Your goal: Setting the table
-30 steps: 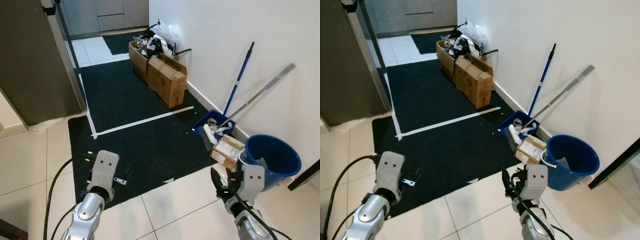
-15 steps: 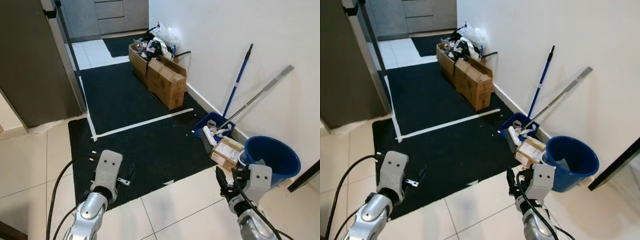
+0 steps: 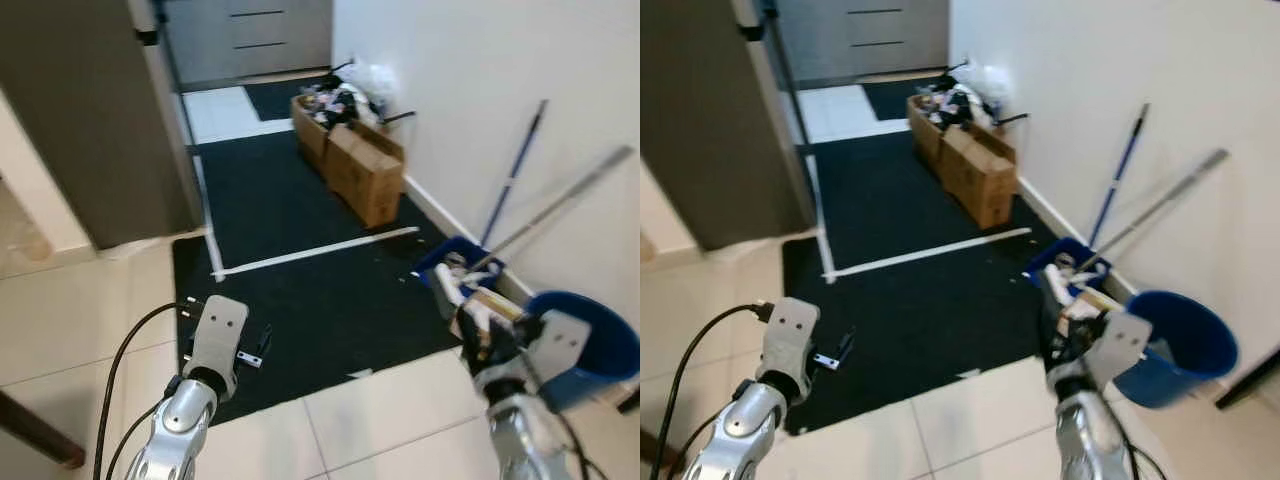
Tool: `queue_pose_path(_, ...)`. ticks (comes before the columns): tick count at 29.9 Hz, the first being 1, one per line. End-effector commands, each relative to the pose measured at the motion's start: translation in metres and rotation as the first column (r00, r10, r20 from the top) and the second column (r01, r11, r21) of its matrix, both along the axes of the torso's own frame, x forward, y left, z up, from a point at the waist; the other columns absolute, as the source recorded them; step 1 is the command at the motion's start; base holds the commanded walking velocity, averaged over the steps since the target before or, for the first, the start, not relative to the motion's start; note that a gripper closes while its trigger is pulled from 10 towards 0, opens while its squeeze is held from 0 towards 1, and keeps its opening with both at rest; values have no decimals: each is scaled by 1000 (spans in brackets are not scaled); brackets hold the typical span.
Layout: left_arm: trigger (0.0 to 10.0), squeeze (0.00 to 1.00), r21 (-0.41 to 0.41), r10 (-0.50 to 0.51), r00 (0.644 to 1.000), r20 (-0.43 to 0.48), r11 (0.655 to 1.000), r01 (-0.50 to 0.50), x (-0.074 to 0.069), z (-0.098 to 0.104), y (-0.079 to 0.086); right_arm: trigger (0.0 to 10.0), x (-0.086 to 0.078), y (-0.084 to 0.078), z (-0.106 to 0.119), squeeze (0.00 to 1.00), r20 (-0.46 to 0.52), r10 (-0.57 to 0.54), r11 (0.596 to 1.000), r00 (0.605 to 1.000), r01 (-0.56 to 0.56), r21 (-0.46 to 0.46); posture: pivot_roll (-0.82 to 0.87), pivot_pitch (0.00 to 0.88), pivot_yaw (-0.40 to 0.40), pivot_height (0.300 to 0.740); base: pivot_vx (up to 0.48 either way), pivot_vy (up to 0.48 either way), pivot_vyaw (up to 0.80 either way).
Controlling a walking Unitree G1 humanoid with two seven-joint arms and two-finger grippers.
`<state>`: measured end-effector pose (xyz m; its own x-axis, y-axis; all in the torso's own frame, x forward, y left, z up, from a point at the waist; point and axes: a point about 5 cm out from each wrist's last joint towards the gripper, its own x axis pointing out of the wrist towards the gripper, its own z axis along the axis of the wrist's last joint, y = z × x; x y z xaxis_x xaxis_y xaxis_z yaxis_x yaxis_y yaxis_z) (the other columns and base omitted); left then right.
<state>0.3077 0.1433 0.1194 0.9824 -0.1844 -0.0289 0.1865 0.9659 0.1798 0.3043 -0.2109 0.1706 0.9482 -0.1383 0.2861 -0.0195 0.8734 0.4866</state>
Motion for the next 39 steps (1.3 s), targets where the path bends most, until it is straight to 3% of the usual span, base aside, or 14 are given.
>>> queue_pose_path(1,10000,0,11,2,999,-35,1000,-1,-1,-7,2,10000,-2,3,-3,0,-12,20,998,1000,-19,63,14,65,108,740,0,0,775)
queue_pose_path(5,10000,0,12,2,999,-33,1000,-2,0,-6,1,10000,0,20,4,0,33,116,987,993,-119,105,18,67,108,740,0,0,777)
queue_pose_path(9,10000,0,16,5,999,-41,1000,-5,-1,-8,3,10000,-4,52,3,0,52,268,955,962,-272,116,23,70,112,740,0,0,775)
queue_pose_path(11,10000,0,18,6,999,-42,1000,-6,-1,-8,3,10000,-5,57,1,0,46,289,949,956,-293,119,23,70,112,740,0,0,775)
queue_pose_path(19,10000,0,22,10,999,-40,1000,-9,-1,-7,5,10000,-8,60,-6,0,13,310,941,951,-309,136,24,73,116,740,0,0,775)
queue_pose_path(25,10000,0,23,31,999,-30,999,-30,0,-3,11,10000,-12,56,-19,0,-62,320,946,945,-315,75,24,73,116,740,0,0,775)
queue_pose_path(29,10000,0,-1,118,993,-7,993,-118,3,7,35,10000,-17,58,-30,0,-166,350,927,922,-367,-83,16,81,105,740,0,0,769)
queue_pose_path(32,10000,0,-19,156,988,11,988,-156,4,13,44,10000,-17,59,-31,0,-188,370,911,910,-395,-121,16,81,105,740,0,0,769)
queue_pose_path(36,10000,0,-53,251,965,80,967,-247,2,30,63,10000,-15,60,-29,0,-221,411,870,884,-453,-194,23,89,45,740,0,0,769)
queue_pose_path(39,10000,0,-71,293,951,101,955,-287,0,35,70,10000,-10,62,-27,0,-221,419,863,881,-462,-205,31,90,22,740,0,0,769)
